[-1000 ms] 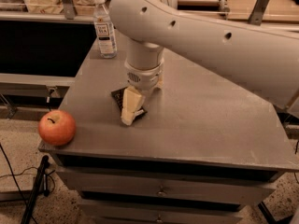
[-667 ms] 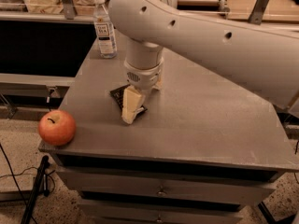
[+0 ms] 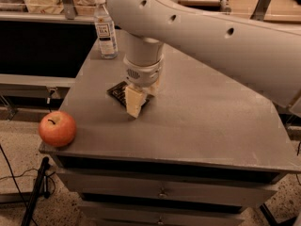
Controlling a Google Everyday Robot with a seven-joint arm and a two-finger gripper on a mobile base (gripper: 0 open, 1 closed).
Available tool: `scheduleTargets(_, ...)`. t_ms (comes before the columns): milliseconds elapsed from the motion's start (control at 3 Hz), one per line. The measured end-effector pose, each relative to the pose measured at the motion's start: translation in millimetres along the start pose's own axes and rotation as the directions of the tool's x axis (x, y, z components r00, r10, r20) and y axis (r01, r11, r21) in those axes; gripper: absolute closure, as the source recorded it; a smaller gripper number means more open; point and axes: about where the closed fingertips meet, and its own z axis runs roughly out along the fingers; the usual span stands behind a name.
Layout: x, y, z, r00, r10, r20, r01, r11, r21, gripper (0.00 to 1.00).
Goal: Pick rxbar chocolate
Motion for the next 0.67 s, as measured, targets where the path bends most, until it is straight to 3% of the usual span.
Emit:
scheduleTargets(333,-0.2,-0.1,-3.6,1.0,0.0,0.0,0.0,1.0,0.0,0.0)
scheduleTargets(667,-0.2,0.4,-13.3,1.0,-0.002,0.025,0.002,1.0,0.009,0.0)
